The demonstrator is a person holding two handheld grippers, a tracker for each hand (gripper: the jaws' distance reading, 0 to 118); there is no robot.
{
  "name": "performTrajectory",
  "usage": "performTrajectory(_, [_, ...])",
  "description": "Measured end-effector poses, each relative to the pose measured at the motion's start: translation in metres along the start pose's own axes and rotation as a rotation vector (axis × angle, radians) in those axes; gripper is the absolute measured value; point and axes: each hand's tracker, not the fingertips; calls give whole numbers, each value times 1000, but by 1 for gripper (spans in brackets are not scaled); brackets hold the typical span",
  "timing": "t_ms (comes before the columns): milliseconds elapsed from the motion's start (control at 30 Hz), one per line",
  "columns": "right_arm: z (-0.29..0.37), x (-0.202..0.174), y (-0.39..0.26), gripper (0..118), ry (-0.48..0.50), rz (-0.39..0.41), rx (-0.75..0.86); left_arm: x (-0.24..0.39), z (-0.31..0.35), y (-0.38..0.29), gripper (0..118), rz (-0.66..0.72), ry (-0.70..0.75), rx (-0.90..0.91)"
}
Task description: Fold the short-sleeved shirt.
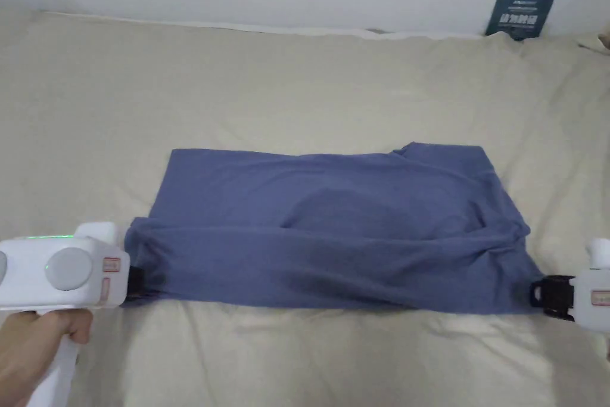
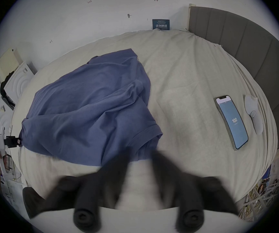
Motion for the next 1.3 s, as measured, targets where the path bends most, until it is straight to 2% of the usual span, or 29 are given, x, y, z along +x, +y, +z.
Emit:
performTrajectory(33, [-6, 0, 0, 118, -7, 0, -10, -1, 4, 1, 5, 2, -1, 7])
performTrajectory(133, [-10, 2, 7, 116, 23, 1, -45, 1, 10, 0, 5, 21, -14, 17])
performTrajectory(200, [-31, 7, 13, 115, 10, 2, -80, -4, 4, 8, 5, 15, -10, 15])
performTrajectory(333, [-52, 4, 13, 102, 60, -16, -112, -1, 0, 8, 5, 10, -9, 6])
performTrajectory(367, [-52, 1, 11, 88, 64, -8, -107, -1, 0, 9, 5, 11, -9, 4])
performTrajectory(400, [-54, -1, 12, 41, 35, 0, -88, -2, 0, 11, 5, 13, -9, 9])
performTrajectory(433, [-54, 2, 13, 11, 6, 12, -56, -2, 0, 10, 5, 14, -10, 4])
performTrajectory(533, [-37, 4, 7, 11, 48, -21, -69, -2, 6, 12, 5, 5, -1, 9])
performTrajectory(600, [-20, 1, 7, 11, 17, 8, -51, -2, 9, 12, 5, 3, 15, 14])
performTrajectory(700, [5, -15, 2, 11, 22, 35, -26, -5, 16, 12, 5, -12, 18, 23])
performTrajectory(800, [13, -2, 4, 11, 45, 30, -42, -10, 25, 7, 5, -20, 25, 30])
performTrajectory(1067, [55, 13, -55, 11, 83, -10, -61, -15, 73, -68, 5, -31, 15, 13])
performTrajectory(1200, [61, 13, -85, 11, 83, -6, -84, -26, 70, -97, 5, -22, 11, -2])
performTrajectory(1233, [59, 13, -89, 12, 82, -5, -92, -29, 66, -101, 5, -18, 16, -11])
performTrajectory(1267, [52, 19, -93, 21, 86, -12, -93, -30, 64, -104, 10, -18, 17, -16])
performTrajectory(1300, [47, 24, -94, 21, 89, -26, -80, -32, 64, -106, 10, -20, 7, -12])
